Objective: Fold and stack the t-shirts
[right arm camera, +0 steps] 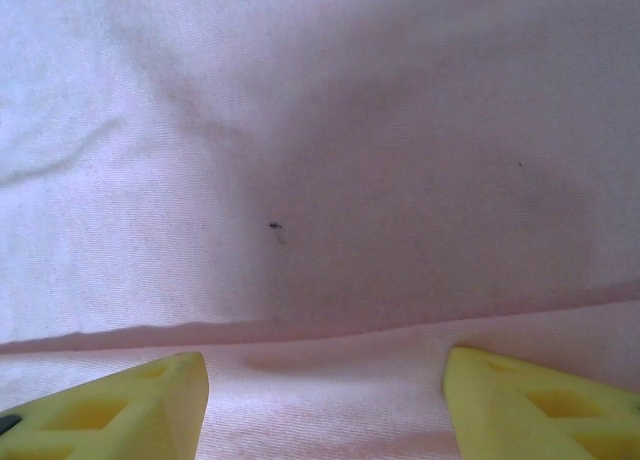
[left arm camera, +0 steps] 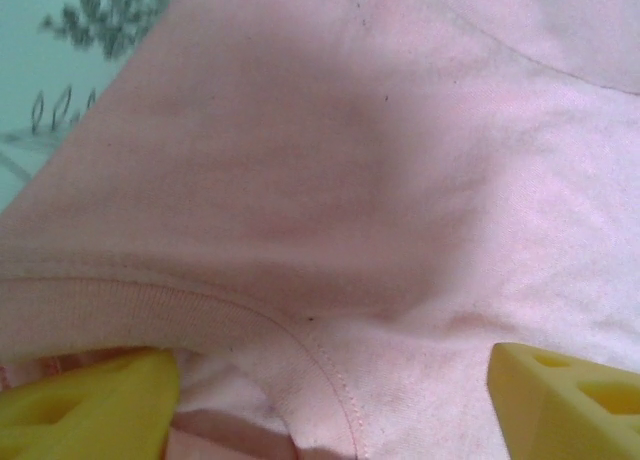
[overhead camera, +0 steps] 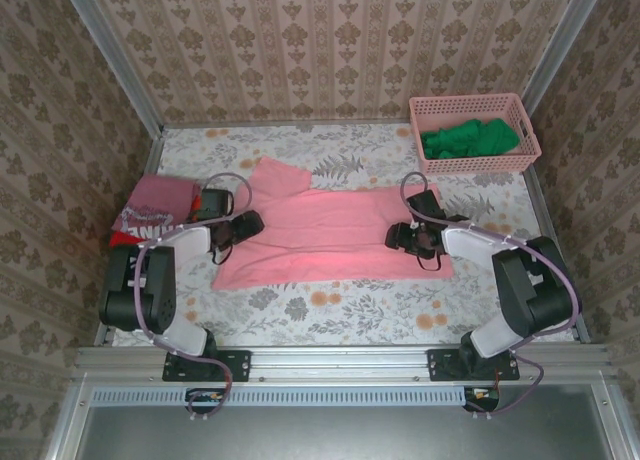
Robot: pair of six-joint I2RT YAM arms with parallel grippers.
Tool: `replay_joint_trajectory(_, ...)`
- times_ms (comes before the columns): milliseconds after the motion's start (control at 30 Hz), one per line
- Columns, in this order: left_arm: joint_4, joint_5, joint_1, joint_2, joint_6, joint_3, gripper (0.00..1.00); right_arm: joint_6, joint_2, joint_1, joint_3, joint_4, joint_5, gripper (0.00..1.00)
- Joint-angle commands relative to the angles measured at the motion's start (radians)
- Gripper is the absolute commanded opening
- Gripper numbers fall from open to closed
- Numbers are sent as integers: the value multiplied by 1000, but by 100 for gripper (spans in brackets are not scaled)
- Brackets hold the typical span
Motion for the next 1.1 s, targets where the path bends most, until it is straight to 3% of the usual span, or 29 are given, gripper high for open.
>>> replay_joint_trajectory(0, -131, -17, -7, -48, 15, 13, 86, 15, -33, -4, -10, -56, -5, 65)
replay_joint_trajectory(133, -176, -96, -1, -64, 134, 156, 88, -17, -52, -1, 53, -60, -28, 65)
replay_joint_trajectory(267, -223, -49, 40, 14, 279, 322, 86, -39, -62, 3, 90, -66, -35, 65)
replay_joint_trajectory(400, -296, -74, 66, 119, 374, 479, 75, -43, -79, 3, 88, -66, -30, 65)
replay_joint_trajectory(500, -341, -24, 84, 205, 429, 578, 69, -41, -89, 3, 77, -64, -17, 65)
replay_joint_trajectory(600, -411, -17, 90, 302, 470, 686, 58, -40, -88, 3, 69, -60, -15, 65)
replay_joint_trajectory(833, -552, 16, 91, 519, 527, 920, 44, -38, -72, 3, 64, -49, -13, 66)
replay_joint_trajectory(1067, -635, 32, 86, 670, 541, 1060, 40, -35, -59, 2, 61, -45, -9, 66)
